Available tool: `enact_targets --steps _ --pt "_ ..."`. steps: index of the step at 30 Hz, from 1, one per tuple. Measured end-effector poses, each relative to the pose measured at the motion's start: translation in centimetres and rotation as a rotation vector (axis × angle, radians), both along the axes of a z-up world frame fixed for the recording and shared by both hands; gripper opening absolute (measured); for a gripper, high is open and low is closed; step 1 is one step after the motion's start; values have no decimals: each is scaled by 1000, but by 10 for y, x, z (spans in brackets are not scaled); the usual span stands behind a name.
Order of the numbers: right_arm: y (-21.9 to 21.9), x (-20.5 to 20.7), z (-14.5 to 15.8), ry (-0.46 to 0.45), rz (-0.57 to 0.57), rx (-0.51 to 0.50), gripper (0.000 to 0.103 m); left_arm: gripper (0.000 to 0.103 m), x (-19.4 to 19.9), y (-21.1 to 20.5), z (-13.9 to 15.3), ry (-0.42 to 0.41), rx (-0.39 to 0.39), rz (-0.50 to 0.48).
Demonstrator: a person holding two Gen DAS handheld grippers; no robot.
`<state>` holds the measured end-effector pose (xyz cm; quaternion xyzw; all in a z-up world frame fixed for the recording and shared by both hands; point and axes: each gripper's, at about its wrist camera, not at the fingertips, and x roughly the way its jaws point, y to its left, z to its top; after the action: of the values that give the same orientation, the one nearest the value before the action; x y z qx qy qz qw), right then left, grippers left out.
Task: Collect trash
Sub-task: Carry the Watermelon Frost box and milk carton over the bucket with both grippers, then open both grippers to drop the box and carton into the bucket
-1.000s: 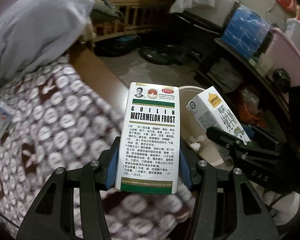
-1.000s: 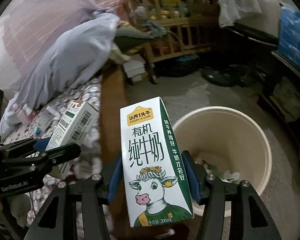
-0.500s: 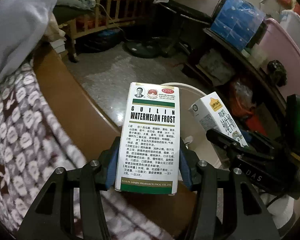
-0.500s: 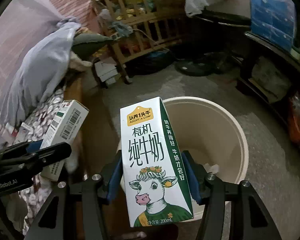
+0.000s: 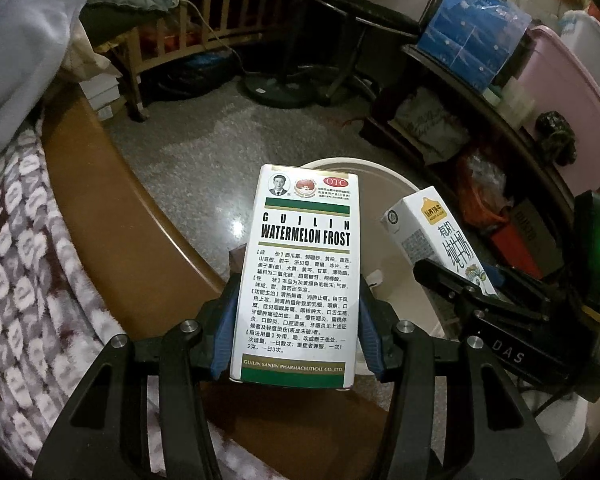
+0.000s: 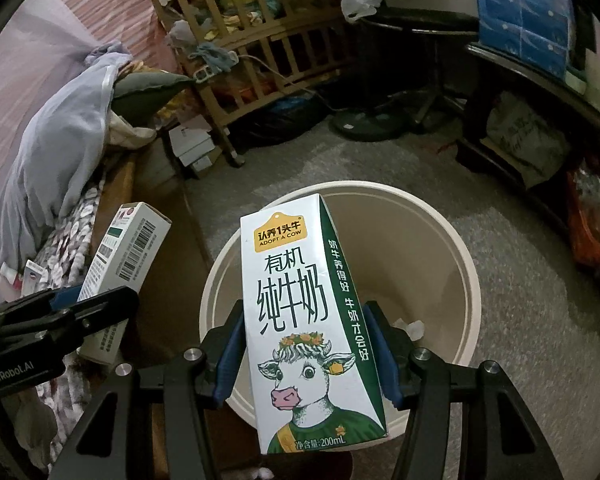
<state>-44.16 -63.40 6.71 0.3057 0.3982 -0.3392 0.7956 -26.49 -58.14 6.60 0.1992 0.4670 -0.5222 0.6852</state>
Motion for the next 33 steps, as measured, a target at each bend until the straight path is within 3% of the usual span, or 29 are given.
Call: enact_targets --steps 21,27,31,33 --pt "-9 -4 -9 9 -35 13 55 50 -5 -12 -4 -5 -3 -19" --pt "-14 -6 -13 5 -52 22 56 51 -3 -15 -7 34 -8 -42" --pt "-16 -8 -15 -5 -68 44 72 61 -3 -13 -6 49 -3 -40" --pt "-14 -8 -14 -15 -66 48 73 61 0 -9 -2 49 -7 -30"
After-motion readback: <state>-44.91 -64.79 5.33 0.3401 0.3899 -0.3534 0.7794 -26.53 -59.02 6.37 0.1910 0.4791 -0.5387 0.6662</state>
